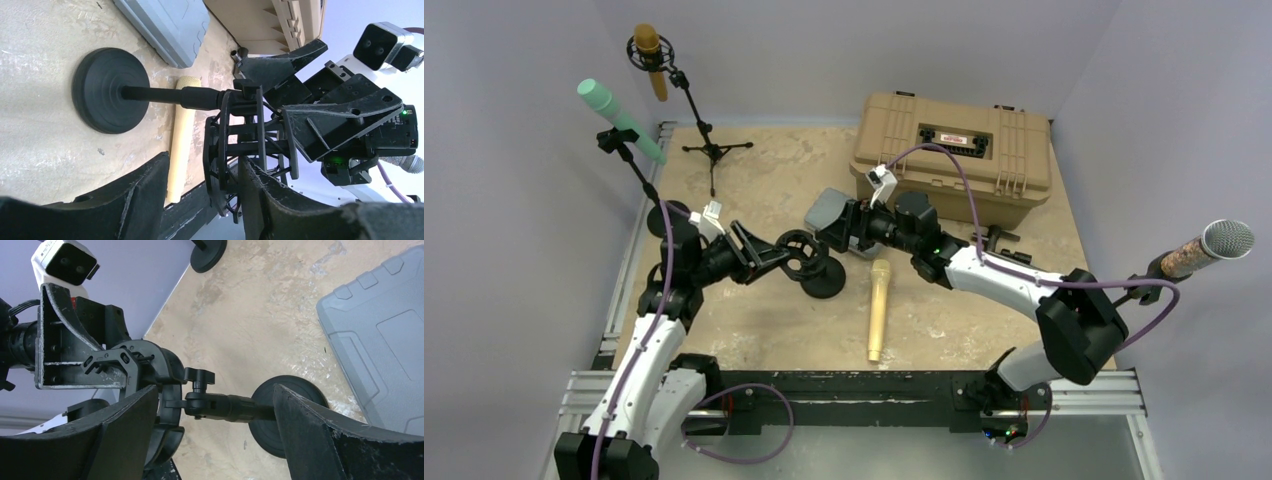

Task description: Remove the microphone from the stand

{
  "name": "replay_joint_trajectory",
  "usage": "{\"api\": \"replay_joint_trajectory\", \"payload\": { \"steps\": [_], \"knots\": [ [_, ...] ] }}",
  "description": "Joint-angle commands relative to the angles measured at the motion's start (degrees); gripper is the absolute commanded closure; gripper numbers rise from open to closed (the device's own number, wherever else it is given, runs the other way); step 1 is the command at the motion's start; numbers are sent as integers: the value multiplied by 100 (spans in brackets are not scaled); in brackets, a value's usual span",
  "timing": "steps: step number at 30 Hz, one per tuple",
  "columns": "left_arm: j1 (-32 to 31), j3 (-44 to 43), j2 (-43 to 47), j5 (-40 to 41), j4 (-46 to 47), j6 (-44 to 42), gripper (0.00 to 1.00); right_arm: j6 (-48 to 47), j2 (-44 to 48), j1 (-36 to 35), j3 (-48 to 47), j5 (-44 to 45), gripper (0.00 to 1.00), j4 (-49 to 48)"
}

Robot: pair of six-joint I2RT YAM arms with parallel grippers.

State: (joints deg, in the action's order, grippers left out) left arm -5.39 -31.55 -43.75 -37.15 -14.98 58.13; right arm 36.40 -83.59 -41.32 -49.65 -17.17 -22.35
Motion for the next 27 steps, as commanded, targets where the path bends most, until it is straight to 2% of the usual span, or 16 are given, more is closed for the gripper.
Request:
{"api": "replay_joint_trajectory", "payload": {
  "steps": [1, 3, 7, 10, 13, 20, 27],
  "knots": [
    [-24, 150, 9, -102, 392, 156, 50, -113, -7, -9, -169, 73, 17, 102],
    [-25, 198, -22, -117, 499, 237, 52, -116, 60, -10, -138, 60, 17, 97],
    [-33, 340, -111, -219, 928, 546, 62, -154, 422, -10, -47, 283, 17, 257],
    [-39, 385, -128, -253, 1107, 629, 79, -220, 678, -8, 88, 526, 17, 469],
    [-41, 341, -123, -256, 1145, 630, 100, -246, 945, -5, 262, 651, 17, 606],
    [-16, -297, -241, -291, 1117, 692, 100, -461, 1824, -3, 558, 1057, 16, 1252],
    [61, -1861, -781, 476, -296, 142, 100, -397, 2929, 32, 982, 1264, 15, 1775]
  ]
}}
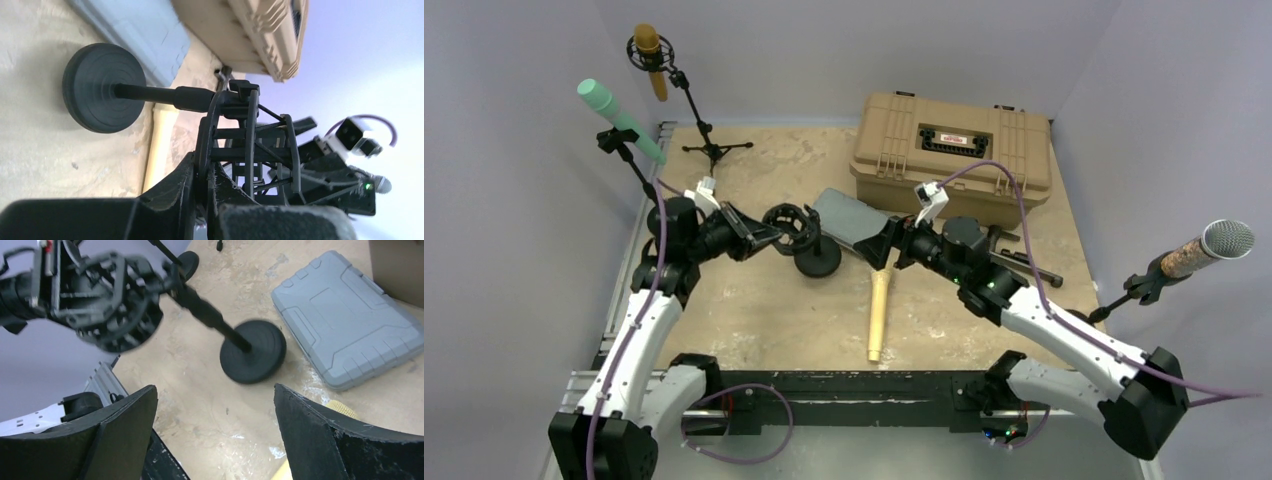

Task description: Remove the microphone from the stand

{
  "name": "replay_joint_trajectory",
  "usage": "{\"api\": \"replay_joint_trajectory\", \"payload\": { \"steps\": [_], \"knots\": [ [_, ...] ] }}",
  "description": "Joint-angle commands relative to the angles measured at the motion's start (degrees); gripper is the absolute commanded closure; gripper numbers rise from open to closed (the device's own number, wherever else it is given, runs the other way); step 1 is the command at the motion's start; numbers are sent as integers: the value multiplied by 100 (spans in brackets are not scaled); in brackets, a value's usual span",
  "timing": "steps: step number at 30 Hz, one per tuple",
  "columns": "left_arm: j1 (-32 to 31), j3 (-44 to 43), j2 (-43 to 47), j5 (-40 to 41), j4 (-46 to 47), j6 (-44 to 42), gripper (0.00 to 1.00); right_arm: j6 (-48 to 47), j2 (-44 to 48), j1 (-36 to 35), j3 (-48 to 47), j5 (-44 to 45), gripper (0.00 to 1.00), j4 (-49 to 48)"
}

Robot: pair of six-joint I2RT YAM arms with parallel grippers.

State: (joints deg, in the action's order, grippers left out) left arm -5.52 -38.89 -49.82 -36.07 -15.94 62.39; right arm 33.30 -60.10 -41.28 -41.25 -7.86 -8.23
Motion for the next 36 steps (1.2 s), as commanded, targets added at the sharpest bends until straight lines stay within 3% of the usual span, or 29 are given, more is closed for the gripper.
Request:
{"api": "replay_joint_trajectory", "payload": {
  "steps": [1, 6, 13, 25, 36],
  "knots": [
    [96, -1338, -260, 543, -393, -328, 100, -111, 720, 28, 158, 439, 14, 459],
    [153, -2068, -644, 1646, -823, -249, 100, -271, 1338, 35, 31, 818, 12, 1013],
    [152, -2700, -2205, 1435, 1160, 660, 100, -409, 1744, 44, 3, 1122, 9, 1210],
    [-26, -4429, -4849, 1916, 2386, 1197, 100, -339, 2008, 41, -37, 1319, 10, 1632],
    [-354, -5769, -6281, 2195, 2088, 1182, 100, -402, 2056, 42, -109, 1498, 10, 1806]
  ]
}}
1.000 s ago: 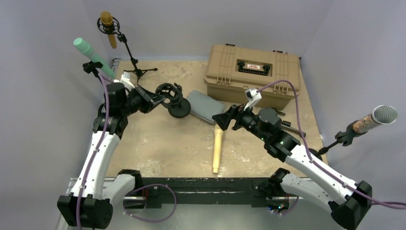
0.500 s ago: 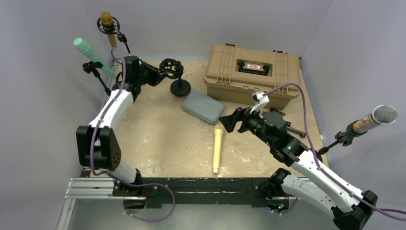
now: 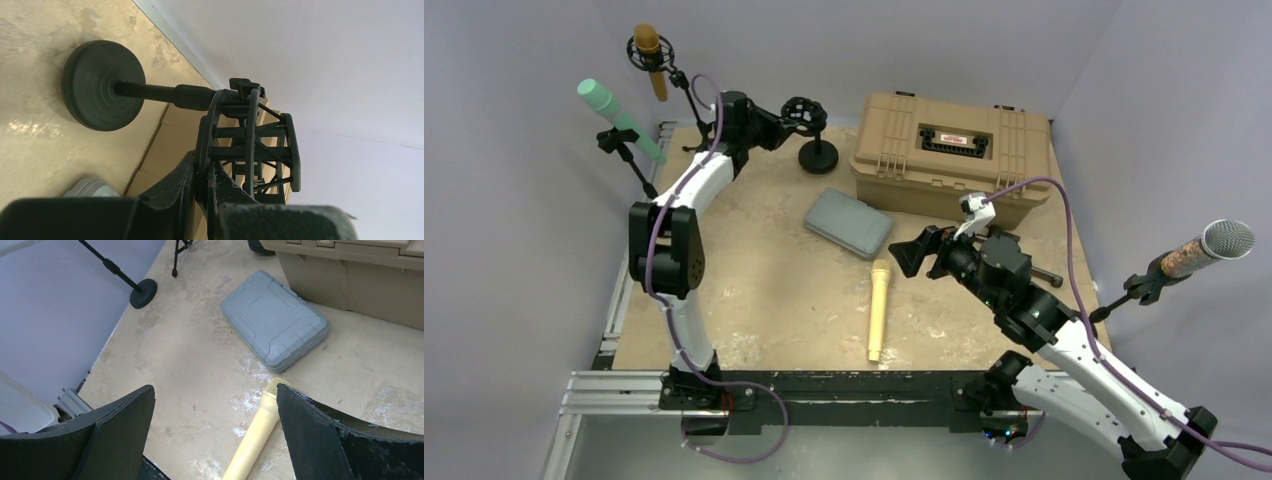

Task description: Remove the microphone from the stand

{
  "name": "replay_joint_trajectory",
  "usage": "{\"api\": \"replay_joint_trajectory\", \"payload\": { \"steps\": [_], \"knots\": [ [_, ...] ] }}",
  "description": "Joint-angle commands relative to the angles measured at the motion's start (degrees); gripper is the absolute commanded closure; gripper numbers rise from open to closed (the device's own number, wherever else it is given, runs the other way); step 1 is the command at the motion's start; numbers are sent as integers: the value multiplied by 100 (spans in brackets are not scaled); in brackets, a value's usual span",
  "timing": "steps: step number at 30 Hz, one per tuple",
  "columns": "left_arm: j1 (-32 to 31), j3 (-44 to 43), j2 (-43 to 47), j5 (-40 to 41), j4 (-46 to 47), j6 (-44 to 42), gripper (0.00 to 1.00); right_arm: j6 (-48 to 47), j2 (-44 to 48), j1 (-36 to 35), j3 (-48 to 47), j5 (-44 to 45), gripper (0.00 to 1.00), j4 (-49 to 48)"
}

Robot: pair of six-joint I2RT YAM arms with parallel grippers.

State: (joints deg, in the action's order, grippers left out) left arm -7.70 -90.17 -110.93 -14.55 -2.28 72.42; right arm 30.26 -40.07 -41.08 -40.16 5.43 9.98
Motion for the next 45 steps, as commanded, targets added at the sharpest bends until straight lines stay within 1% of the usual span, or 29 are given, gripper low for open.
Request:
{"api": "replay_joint_trajectory", "payload": {
  "steps": [1, 5, 6, 9, 10, 13, 15, 19, 21, 23, 27, 31, 38, 41, 45],
  "knots": [
    [-166, -650, -242, 74, 771, 213, 100, -108, 49, 22, -228, 162, 10, -13],
    [-266, -639, -328, 165, 804, 142, 100, -117, 90, 21, -234, 192, 10, 42],
    [-300, -595, -312, 182, 842, 86, 96, -117, 108, 21, -225, 213, 10, 40],
    [-353, -506, -271, 227, 827, 24, 73, -130, 176, 27, -205, 252, 10, 69],
    [-354, -495, -260, 205, 817, -3, 67, -126, 194, 27, -203, 256, 10, 74],
    [-355, -350, -14, 241, 776, -315, 52, -126, 236, 21, -215, 249, 10, 89],
    [-339, -240, 231, 308, 613, -645, 40, -124, 281, 24, -199, 248, 10, 95],
    [-278, 10, 724, 238, 246, -1179, 11, -113, 363, 26, -146, 218, 10, 18],
    [-255, 167, 1072, 293, -165, -1480, 2, -106, 377, 21, -118, 189, 10, -32],
    [-229, 348, 1383, 311, -410, -1768, 0, -108, 372, 22, -110, 152, 10, -78],
    [-161, 710, 2023, 405, -901, -2327, 0, -132, 372, 23, -96, 116, 10, -126],
    [-51, 1022, 2850, 513, -1378, -2868, 0, -198, 406, 29, -107, 135, 10, -76],
    [138, 710, 3838, 504, -2902, -4126, 0, -236, 474, 20, -36, 113, 10, -112],
    [296, 390, 4104, 954, -3632, -4415, 0, -253, 481, 21, 1, 77, 10, -142],
    [474, 51, 4438, 2131, -4153, -4546, 0, -271, 462, 17, 35, 5, 10, -189]
  ]
}}
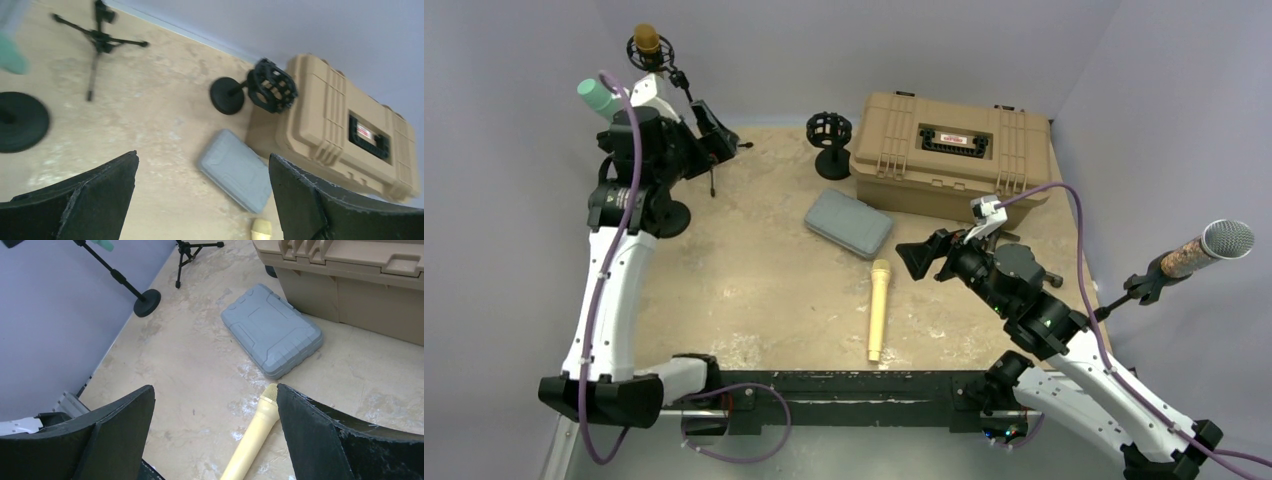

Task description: Remove the microphone from the stand

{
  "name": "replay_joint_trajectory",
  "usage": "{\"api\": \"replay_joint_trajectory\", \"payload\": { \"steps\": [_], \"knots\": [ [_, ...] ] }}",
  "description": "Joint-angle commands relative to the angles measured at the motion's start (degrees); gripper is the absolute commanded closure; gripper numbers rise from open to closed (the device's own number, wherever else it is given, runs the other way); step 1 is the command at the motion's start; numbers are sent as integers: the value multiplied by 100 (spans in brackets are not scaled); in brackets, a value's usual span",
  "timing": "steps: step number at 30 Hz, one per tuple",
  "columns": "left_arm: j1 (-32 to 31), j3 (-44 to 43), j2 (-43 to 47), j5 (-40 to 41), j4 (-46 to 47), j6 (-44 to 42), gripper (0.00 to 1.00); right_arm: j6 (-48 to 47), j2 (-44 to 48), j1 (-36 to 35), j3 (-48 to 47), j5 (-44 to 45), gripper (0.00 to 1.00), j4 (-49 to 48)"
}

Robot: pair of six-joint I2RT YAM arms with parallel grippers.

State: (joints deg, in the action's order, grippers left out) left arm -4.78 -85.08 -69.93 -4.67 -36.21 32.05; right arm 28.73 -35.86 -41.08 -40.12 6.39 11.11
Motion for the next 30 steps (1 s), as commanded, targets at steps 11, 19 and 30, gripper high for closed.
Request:
{"api": "replay_joint_trajectory", "payload": {
  "steps": [11, 19, 30],
  "knots": [
    [757, -958, 438, 3004, -366, -146, 0, -151, 48, 25, -75, -139, 10, -224],
    [993, -1476, -526, 2026, 254, 315, 7, -200, -54, 17, -171, -166, 10, -209],
    [988, -2824, -2028, 1538, 586, 8, 16, -312, -102, 21, -267, 86, 10, -55]
  ]
}}
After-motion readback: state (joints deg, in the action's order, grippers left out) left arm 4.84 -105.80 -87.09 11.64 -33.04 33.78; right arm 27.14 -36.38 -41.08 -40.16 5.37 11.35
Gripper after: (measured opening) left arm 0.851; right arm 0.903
